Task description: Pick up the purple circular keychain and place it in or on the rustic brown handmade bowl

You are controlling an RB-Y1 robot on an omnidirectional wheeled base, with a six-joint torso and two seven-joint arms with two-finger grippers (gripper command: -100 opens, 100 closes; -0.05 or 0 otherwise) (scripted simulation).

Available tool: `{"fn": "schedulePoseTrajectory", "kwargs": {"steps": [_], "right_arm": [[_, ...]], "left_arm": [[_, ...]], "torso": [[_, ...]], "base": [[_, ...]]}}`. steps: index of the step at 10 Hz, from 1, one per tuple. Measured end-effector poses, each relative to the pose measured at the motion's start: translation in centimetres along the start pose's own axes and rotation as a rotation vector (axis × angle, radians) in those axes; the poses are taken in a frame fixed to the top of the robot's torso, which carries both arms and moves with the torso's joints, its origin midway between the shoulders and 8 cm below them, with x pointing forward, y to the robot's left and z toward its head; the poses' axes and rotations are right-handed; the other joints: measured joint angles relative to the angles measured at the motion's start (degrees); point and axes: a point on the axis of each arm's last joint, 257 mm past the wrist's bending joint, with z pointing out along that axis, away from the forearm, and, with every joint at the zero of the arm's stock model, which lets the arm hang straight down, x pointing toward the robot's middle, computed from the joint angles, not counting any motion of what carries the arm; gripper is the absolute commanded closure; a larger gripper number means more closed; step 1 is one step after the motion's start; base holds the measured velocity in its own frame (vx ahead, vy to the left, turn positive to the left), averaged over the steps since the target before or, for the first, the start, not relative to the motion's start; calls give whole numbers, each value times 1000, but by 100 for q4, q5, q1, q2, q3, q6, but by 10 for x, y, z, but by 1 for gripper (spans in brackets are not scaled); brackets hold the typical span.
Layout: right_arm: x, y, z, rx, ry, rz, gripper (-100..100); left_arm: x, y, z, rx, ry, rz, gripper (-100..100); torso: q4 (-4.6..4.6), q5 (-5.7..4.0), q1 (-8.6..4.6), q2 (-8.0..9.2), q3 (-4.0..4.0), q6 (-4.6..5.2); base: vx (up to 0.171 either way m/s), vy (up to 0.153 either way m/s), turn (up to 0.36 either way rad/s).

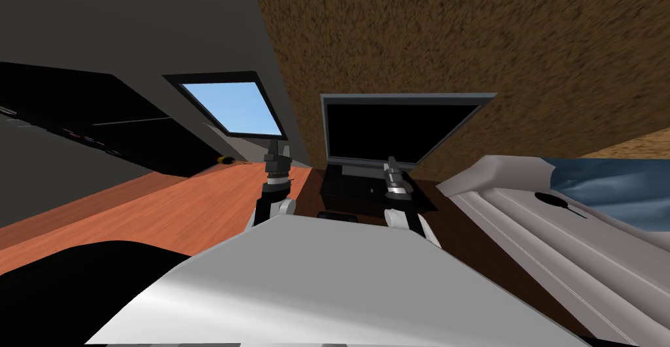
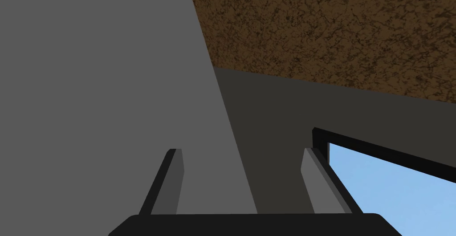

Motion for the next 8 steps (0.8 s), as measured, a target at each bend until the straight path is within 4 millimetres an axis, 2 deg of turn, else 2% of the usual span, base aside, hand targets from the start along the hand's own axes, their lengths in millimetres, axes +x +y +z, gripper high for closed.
{"fn": "schedulePoseTrajectory", "kwargs": {"steps": [4,8], "right_arm": [[29,-32,-8,55,91,-68,-100],[55,-76,-20,111,189,-145,-100]], "left_arm": [[0,0,0,0,0,0,0],[0,0,0,0,0,0,0]], "torso": [[1,2,8,1,1,1],[0,1,6,-1,-1,1]], "base": [[-25,-86,49],[-28,-98,84]]}}
